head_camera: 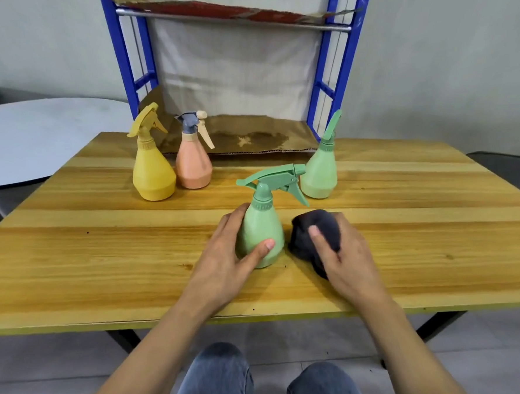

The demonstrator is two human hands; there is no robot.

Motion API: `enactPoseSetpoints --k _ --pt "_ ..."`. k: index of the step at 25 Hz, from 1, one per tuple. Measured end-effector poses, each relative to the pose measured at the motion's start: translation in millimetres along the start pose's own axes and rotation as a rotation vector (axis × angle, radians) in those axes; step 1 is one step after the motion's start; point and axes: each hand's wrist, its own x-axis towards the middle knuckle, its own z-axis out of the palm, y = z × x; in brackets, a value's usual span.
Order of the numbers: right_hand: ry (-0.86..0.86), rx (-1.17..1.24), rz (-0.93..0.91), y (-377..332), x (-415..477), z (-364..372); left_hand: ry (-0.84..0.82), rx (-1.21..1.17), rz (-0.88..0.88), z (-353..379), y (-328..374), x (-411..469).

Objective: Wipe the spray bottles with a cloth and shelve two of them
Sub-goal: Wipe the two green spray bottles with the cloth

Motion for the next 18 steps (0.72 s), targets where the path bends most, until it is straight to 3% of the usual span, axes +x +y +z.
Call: enactPoseSetpoints --k 2,4,9,13,17,18 --pt "0.227 0.240 0.073 -7.3 4.9 -10.0 -0.001 -0.010 0.001 1.6 -0.6 0.4" --pt "0.340 0.396 0.025 -31.8 23.2 -16.1 0.002 -0.031 0.003 2.9 -1.8 1.2" --pt "0.121 0.509 -0.043 -63.5 35.0 24.7 0.025 -0.046 0.013 3.4 -2.2 0.0" --pt "0.077 0.292 -0.131 -53.1 35.7 17.2 0.023 -0.027 -0.010 5.2 -0.3 -0.3" --pt "-0.161 -0.153 -0.107 -31.8 31.6 -15.3 0.027 -0.044 -0.035 2.5 3.8 -1.9" --pt "-0.115 -0.199 -0.085 -28.6 27.6 -25.1 0.019 -0.046 -0.047 1.4 4.9 -1.8"
